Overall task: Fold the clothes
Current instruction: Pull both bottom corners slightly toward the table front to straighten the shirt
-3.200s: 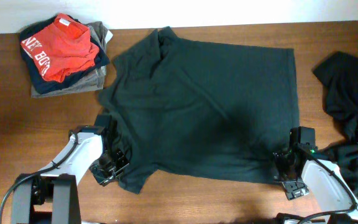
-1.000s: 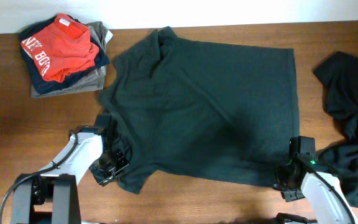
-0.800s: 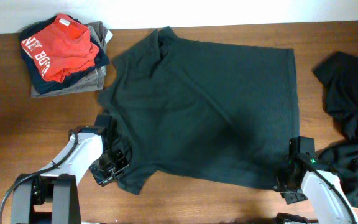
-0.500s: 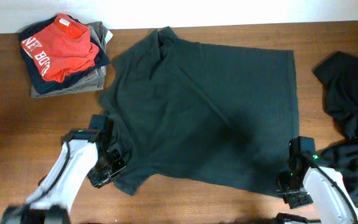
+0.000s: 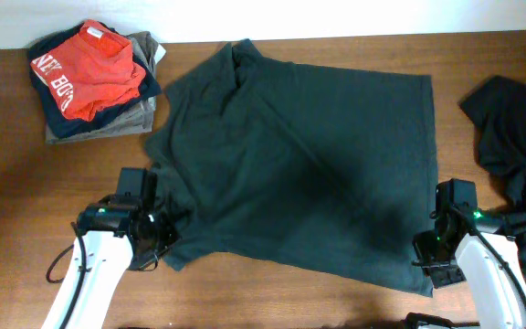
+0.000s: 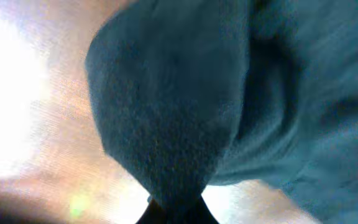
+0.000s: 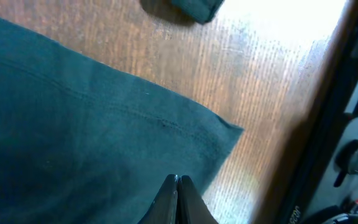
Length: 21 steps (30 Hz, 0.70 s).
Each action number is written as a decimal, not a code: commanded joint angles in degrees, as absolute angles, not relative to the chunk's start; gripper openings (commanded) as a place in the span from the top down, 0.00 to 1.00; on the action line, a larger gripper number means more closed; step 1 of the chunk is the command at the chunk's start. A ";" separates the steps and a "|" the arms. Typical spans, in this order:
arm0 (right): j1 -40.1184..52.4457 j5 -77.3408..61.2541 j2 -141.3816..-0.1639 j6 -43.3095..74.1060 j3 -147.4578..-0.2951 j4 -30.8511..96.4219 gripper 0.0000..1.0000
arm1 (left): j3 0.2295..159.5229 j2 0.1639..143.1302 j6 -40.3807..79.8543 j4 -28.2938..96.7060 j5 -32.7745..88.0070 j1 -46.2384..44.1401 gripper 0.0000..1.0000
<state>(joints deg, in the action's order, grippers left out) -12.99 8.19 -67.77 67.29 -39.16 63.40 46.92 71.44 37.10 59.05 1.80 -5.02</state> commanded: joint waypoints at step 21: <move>-13.26 12.93 -62.89 67.77 -41.45 65.17 0.73 | 49.23 70.52 36.40 52.99 0.64 -5.10 0.99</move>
<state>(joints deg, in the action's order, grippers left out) -12.99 10.33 -63.57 67.64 -40.40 65.49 48.27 71.35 37.10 52.73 1.45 -5.02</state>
